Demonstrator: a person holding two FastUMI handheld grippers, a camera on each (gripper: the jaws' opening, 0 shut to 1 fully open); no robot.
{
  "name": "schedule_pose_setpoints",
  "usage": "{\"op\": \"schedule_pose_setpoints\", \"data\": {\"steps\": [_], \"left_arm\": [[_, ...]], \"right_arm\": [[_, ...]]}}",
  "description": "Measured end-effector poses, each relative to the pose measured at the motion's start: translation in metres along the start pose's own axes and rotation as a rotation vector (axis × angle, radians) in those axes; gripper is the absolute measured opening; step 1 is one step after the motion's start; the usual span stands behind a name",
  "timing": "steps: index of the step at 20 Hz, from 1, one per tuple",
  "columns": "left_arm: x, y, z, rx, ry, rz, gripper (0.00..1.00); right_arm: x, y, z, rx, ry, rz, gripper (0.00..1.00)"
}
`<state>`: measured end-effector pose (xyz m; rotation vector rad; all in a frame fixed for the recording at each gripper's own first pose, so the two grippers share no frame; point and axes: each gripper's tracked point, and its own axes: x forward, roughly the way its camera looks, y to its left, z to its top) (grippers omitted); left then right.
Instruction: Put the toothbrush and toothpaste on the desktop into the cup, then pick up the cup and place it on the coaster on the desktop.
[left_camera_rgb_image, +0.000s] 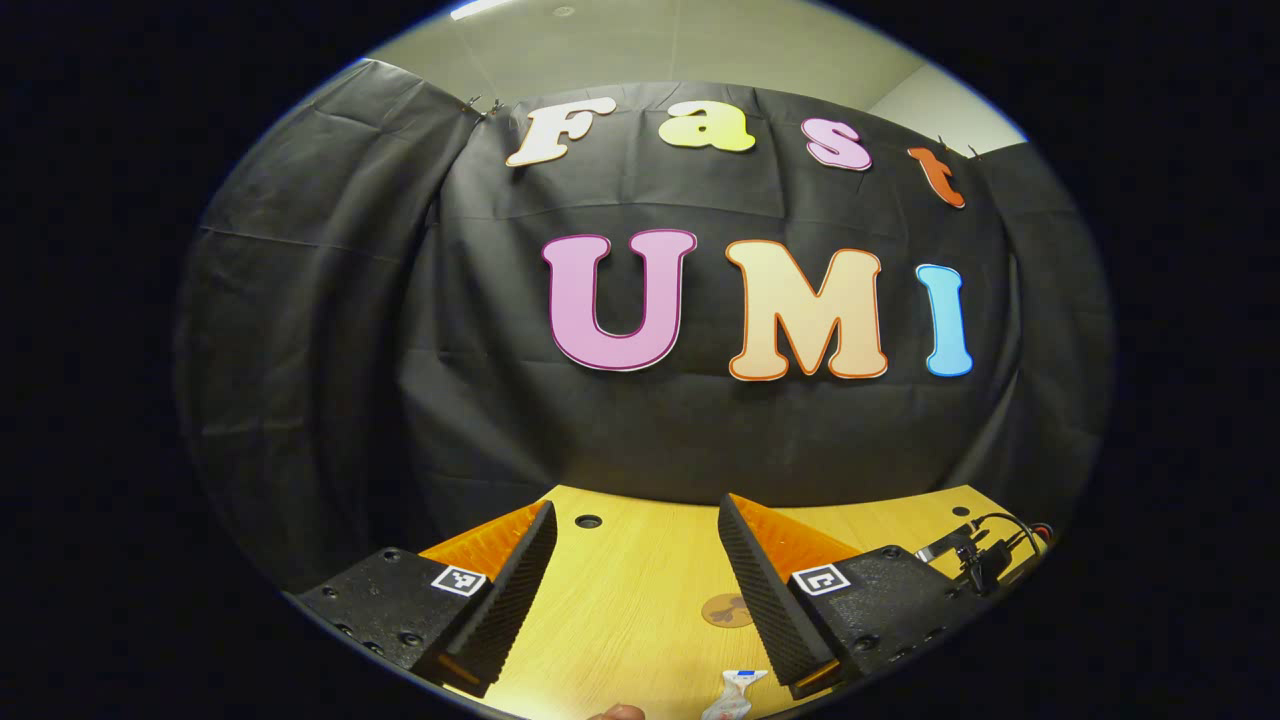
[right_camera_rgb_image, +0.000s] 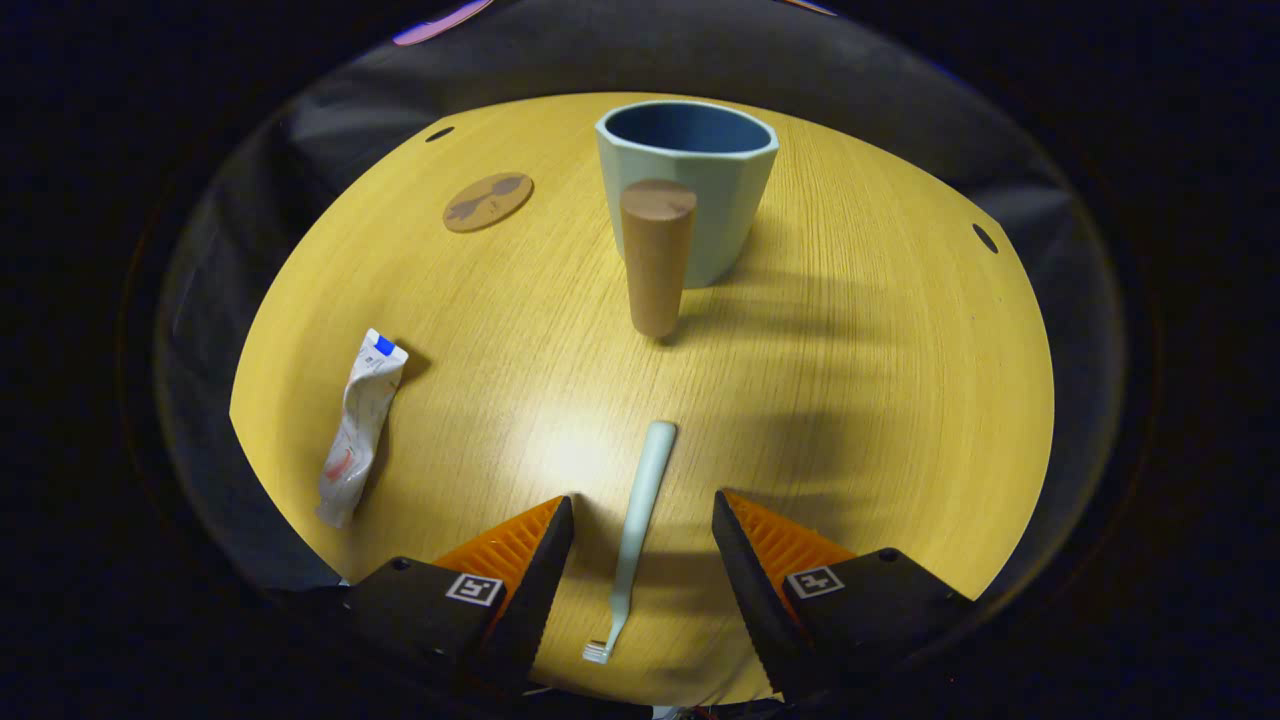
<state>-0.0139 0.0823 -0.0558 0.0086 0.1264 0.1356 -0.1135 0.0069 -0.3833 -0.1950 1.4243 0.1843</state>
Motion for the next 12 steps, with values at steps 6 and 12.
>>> {"op": "schedule_pose_setpoints", "data": {"steps": [6,12], "left_arm": [[0.006,-0.006,-0.011,0.022,0.027,-0.030,0.95],[0.007,-0.037,-0.046,0.041,0.112,-0.134,0.94]], "right_arm": [[0.001,0.010,-0.002,-0.056,0.076,0.012,0.47],[0.001,0.009,-0.002,-0.029,0.094,0.054,0.06]]}}
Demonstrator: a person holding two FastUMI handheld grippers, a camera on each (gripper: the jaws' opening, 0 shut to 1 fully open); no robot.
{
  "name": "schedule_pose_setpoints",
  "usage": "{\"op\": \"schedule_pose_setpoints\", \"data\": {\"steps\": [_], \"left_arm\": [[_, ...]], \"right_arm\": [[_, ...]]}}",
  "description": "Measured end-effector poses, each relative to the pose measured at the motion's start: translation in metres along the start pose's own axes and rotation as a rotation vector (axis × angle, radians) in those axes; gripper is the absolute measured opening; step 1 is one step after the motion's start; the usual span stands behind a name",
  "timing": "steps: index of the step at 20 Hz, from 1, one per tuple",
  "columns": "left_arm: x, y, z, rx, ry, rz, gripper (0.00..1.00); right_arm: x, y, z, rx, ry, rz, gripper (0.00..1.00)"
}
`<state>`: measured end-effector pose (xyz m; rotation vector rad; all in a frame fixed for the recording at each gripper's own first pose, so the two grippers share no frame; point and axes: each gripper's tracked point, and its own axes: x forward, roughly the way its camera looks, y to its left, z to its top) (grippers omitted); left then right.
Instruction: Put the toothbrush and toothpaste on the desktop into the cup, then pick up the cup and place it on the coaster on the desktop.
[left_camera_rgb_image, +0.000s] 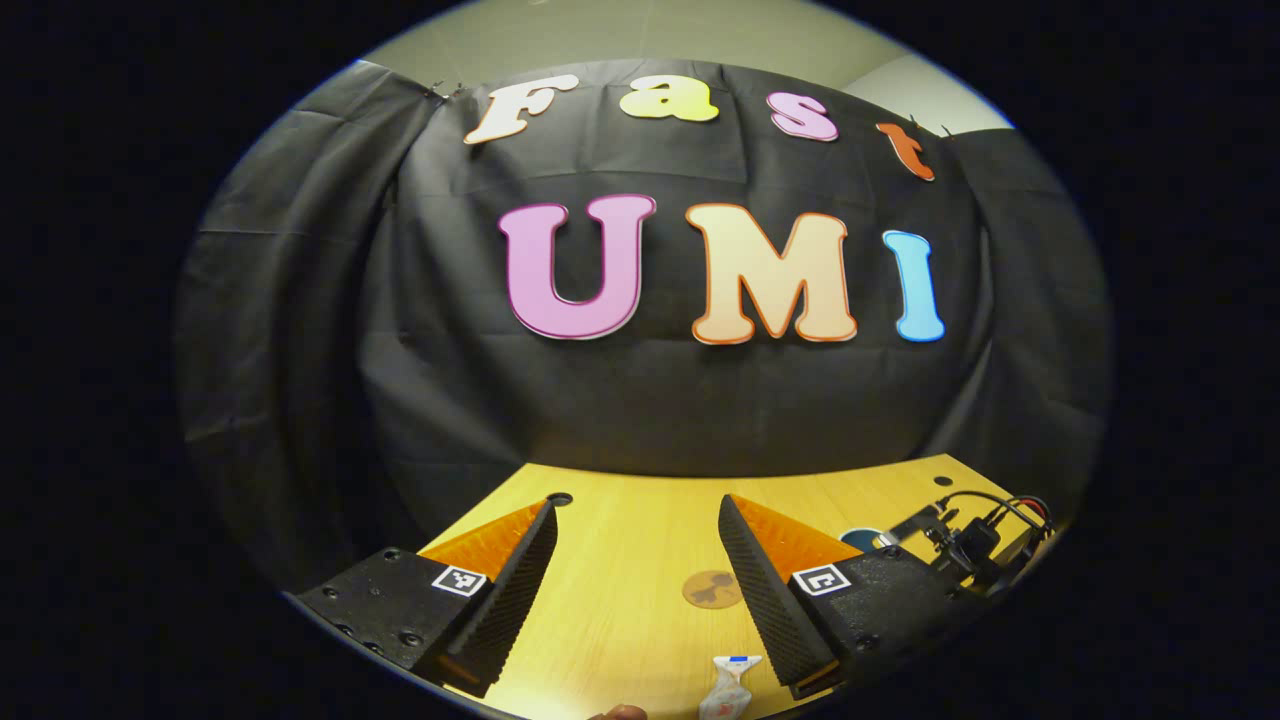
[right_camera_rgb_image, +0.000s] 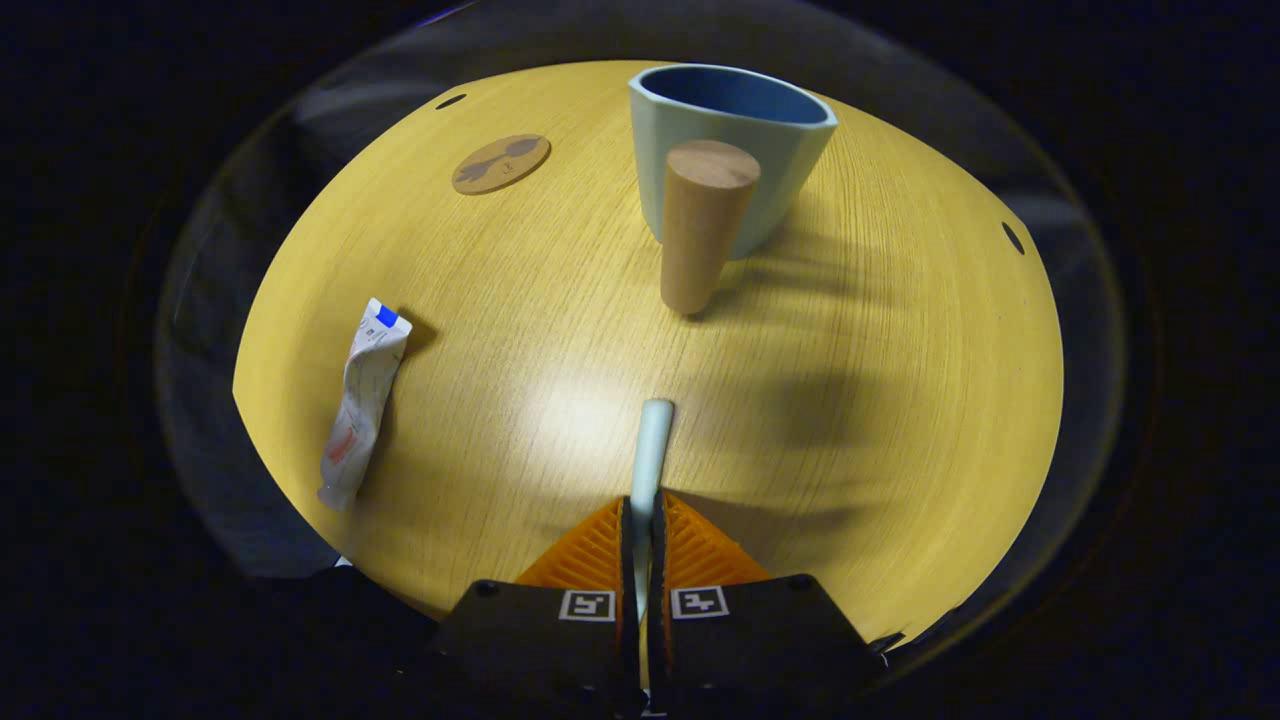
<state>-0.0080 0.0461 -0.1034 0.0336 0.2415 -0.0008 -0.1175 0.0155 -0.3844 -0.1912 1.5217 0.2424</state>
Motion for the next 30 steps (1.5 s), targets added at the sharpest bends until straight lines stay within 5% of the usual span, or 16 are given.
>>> {"op": "schedule_pose_setpoints", "data": {"steps": [11,19,30], "left_arm": [[0.002,-0.063,-0.120,0.028,0.342,-0.186,0.95],[-0.011,-0.074,-0.207,0.069,0.599,-0.183,0.95],[-0.022,-0.079,-0.262,0.058,0.803,-0.164,0.96]], "right_arm": [[-0.001,0.000,0.002,-0.007,-0.061,0.011,0.06],[-0.002,0.000,0.002,-0.005,-0.099,0.016,0.06],[-0.002,0.000,0.001,0.009,-0.137,0.037,0.06]]}}
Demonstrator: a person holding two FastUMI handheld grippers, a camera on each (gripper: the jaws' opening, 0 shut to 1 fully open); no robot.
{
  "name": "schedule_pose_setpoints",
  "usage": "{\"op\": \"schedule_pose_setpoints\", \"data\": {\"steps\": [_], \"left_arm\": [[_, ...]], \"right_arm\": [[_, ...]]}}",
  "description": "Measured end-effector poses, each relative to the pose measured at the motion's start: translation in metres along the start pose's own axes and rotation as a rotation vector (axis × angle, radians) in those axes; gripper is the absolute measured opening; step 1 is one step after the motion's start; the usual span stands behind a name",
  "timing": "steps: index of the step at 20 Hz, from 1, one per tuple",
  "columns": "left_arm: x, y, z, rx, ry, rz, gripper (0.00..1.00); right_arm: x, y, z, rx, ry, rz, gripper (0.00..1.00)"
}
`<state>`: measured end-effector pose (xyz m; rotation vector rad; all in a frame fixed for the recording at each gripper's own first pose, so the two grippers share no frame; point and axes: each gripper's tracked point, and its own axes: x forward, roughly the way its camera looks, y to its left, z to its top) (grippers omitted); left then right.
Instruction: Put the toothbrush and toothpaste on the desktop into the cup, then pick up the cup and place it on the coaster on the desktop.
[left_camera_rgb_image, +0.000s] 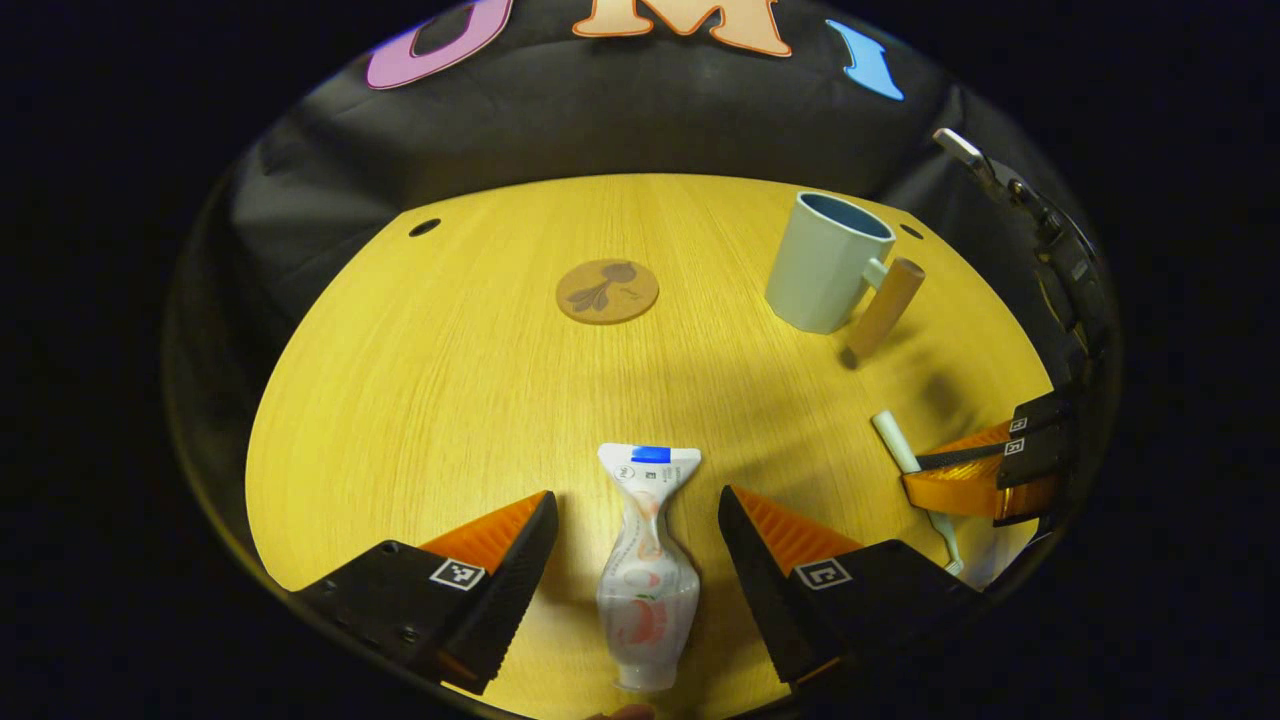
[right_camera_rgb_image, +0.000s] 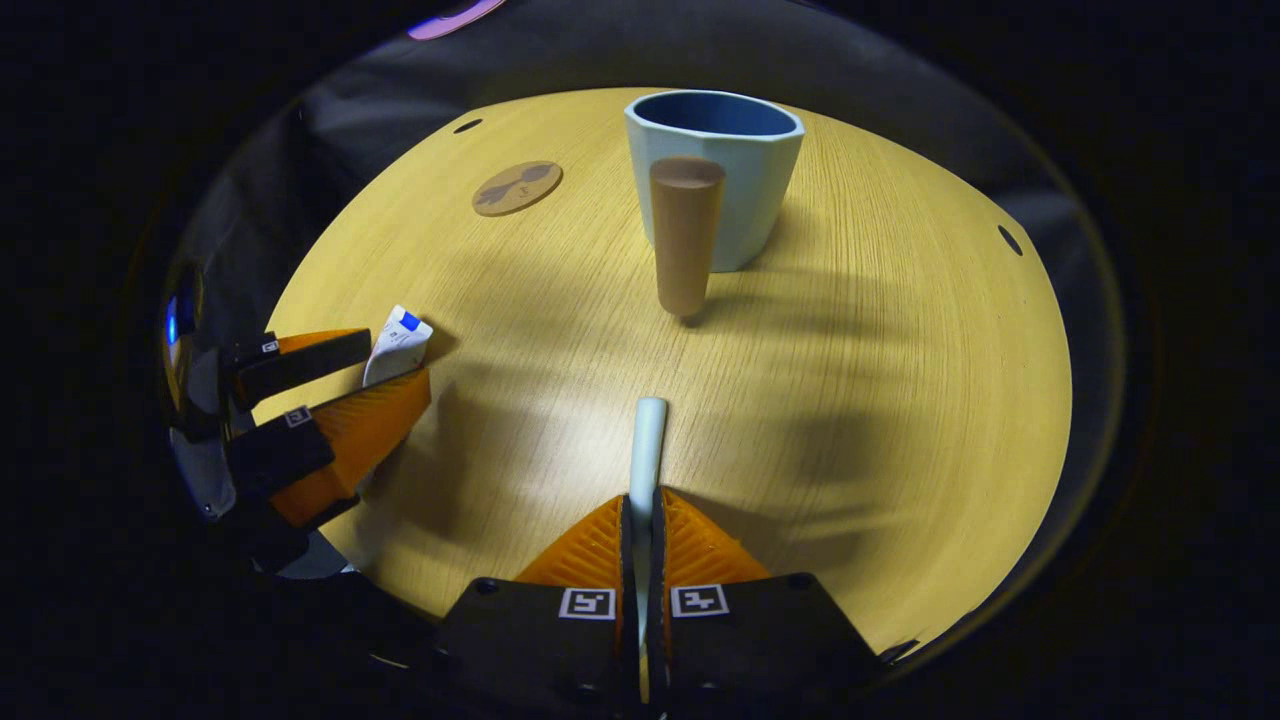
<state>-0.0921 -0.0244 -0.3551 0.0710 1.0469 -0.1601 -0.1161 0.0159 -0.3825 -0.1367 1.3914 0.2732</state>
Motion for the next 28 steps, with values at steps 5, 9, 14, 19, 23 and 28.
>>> {"op": "schedule_pose_setpoints", "data": {"steps": [5,9,14,19,23,28], "left_arm": [[0.004,0.001,0.002,0.003,0.007,0.008,0.97],[0.004,-0.006,0.003,0.006,0.018,0.002,0.86],[0.007,-0.013,0.011,-0.001,-0.029,-0.047,0.30],[0.007,-0.014,0.011,0.011,-0.030,-0.058,0.07],[0.008,-0.014,0.012,-0.014,-0.048,-0.061,0.04],[0.006,-0.016,0.015,-0.057,-0.066,-0.074,0.00]], "right_arm": [[0.000,-0.001,0.001,0.002,-0.005,0.010,0.06],[0.000,-0.001,0.001,-0.002,-0.005,0.013,0.06],[0.000,-0.001,0.001,-0.004,-0.005,0.015,0.06],[0.000,-0.001,0.002,-0.008,-0.005,0.014,0.06],[0.000,-0.001,0.002,-0.009,-0.010,0.009,0.06],[-0.002,0.002,0.005,-0.047,-0.049,0.022,0.06]]}}
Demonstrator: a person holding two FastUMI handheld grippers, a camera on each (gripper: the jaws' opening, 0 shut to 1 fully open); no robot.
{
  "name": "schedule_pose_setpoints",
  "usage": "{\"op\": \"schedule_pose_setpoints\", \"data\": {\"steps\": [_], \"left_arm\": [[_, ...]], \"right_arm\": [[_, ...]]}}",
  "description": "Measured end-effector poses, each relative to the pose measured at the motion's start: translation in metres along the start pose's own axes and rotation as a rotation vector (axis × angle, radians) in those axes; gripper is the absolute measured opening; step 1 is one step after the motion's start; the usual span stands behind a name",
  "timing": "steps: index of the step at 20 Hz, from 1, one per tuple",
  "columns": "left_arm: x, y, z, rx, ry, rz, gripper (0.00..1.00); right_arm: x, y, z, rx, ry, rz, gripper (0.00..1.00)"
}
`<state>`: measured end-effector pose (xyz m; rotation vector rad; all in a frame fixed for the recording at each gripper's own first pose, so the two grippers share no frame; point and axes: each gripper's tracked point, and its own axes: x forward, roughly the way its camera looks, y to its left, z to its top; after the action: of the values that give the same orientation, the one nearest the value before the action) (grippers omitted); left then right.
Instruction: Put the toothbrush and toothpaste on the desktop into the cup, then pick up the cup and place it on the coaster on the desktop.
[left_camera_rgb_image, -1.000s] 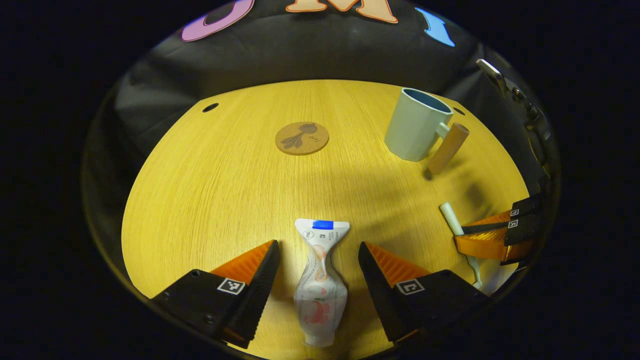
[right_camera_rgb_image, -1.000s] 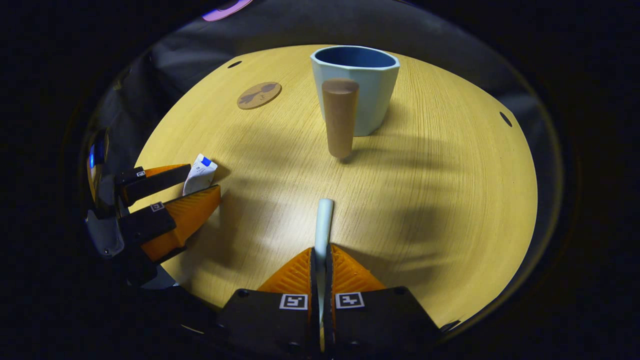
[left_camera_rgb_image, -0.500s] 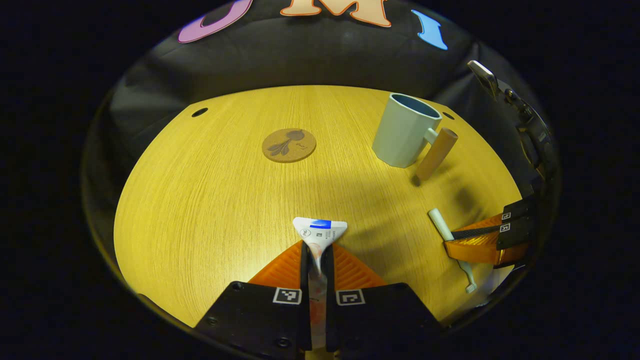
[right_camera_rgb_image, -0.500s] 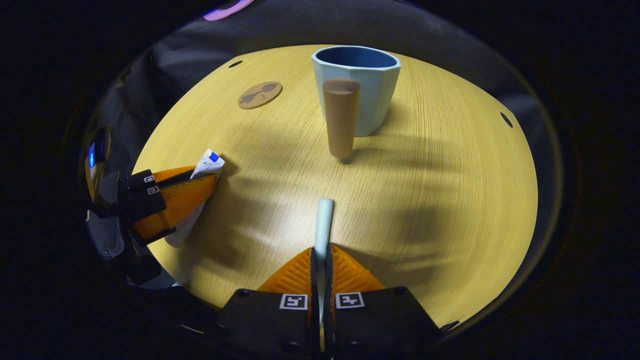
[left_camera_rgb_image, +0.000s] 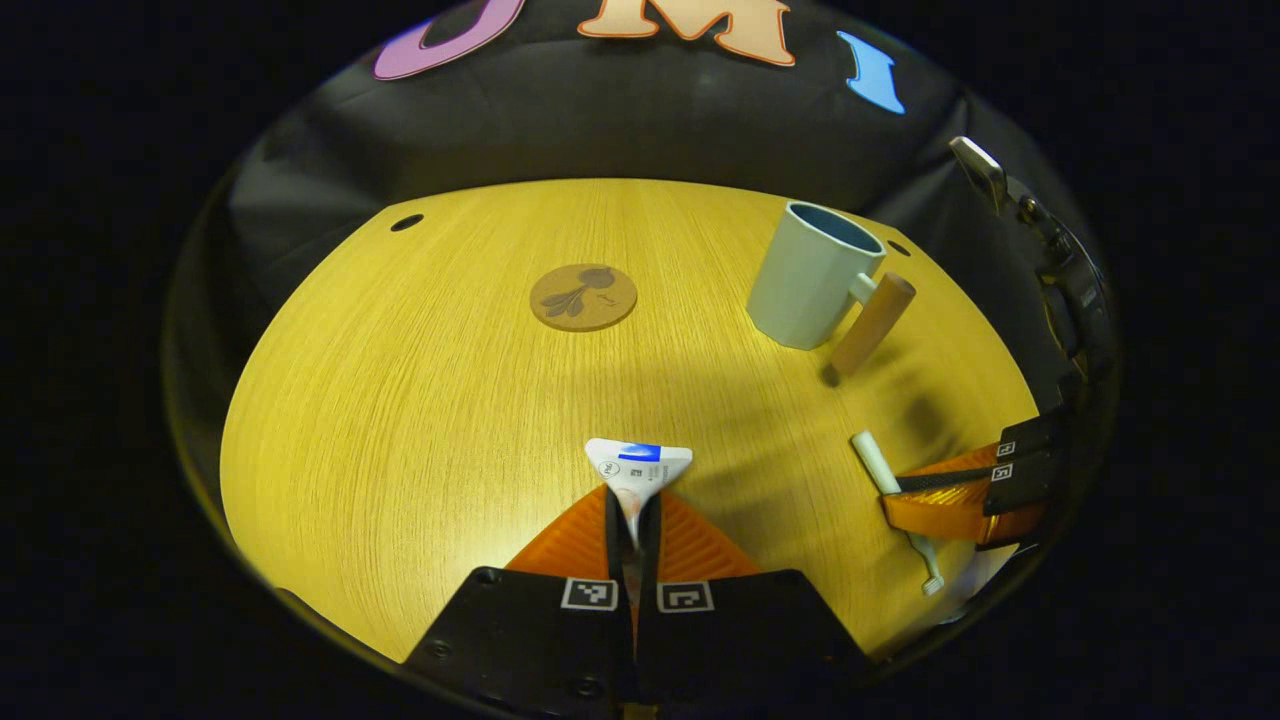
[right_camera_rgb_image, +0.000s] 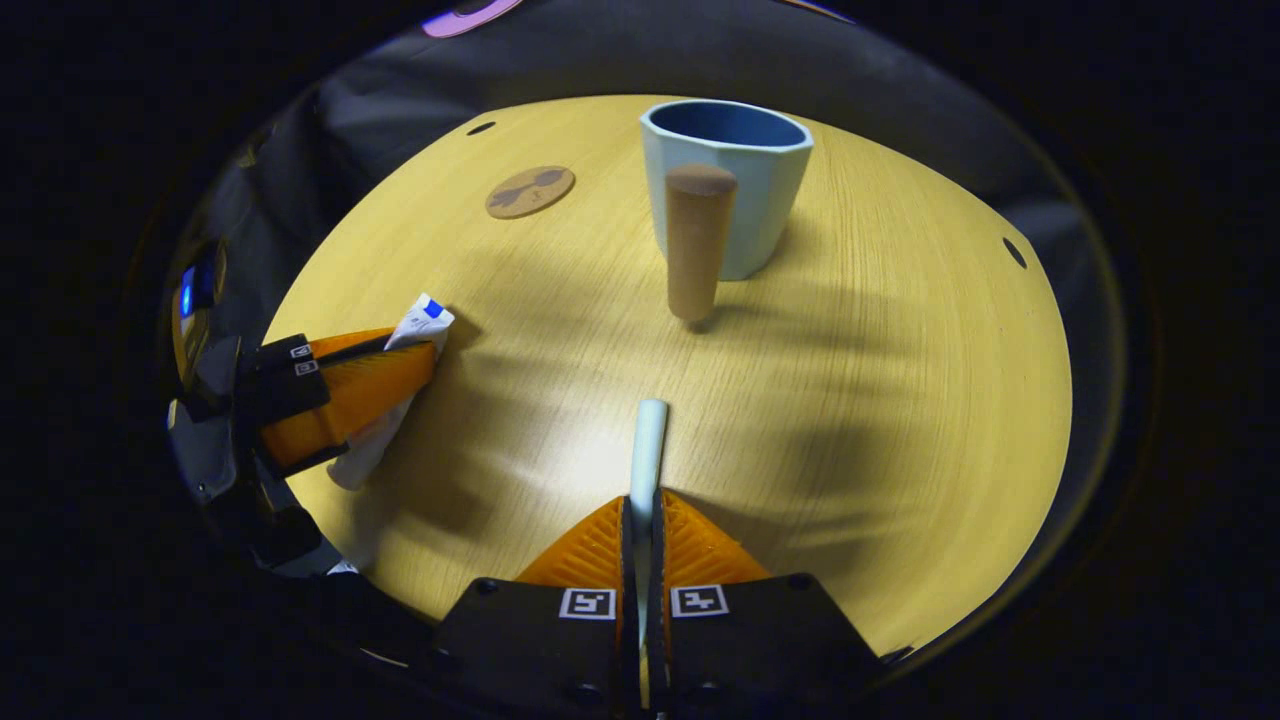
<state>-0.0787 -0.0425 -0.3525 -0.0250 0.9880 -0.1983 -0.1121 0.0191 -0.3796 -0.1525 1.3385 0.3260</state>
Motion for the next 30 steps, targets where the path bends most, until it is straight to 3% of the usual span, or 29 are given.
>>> {"op": "schedule_pose_setpoints", "data": {"steps": [12,30], "left_arm": [[-0.049,0.008,0.026,-0.048,-0.144,0.013,0.00],[-0.113,0.019,0.078,-0.049,-0.307,0.052,0.00]], "right_arm": [[-0.036,0.018,0.033,0.037,-0.176,0.096,0.06],[-0.137,-0.011,0.207,0.182,-0.694,0.171,0.06]]}}
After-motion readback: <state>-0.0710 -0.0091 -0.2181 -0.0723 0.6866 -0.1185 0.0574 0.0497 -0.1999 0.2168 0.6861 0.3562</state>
